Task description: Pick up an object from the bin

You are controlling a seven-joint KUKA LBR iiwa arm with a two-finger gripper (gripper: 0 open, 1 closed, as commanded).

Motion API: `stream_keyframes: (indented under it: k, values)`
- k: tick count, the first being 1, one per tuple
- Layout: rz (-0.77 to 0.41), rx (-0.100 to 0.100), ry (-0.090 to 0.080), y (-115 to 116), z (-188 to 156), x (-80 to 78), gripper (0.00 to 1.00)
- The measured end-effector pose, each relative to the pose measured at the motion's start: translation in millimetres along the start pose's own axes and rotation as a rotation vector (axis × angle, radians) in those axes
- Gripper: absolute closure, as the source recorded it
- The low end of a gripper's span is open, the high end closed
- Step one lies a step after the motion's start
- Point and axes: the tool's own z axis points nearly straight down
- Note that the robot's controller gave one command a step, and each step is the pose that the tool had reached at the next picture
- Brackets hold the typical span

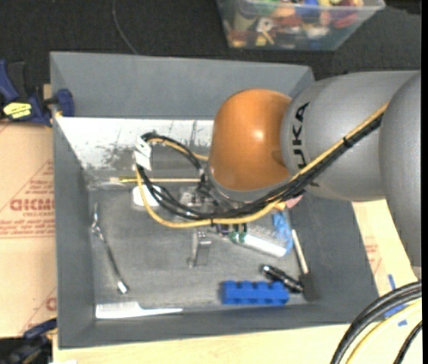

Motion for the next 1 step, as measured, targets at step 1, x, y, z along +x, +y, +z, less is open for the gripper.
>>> stream_keyframes:
  k: [1]
  values:
    - [0.004,-0.001,-0.007,-0.4,-3.5,-1.9,0.00]
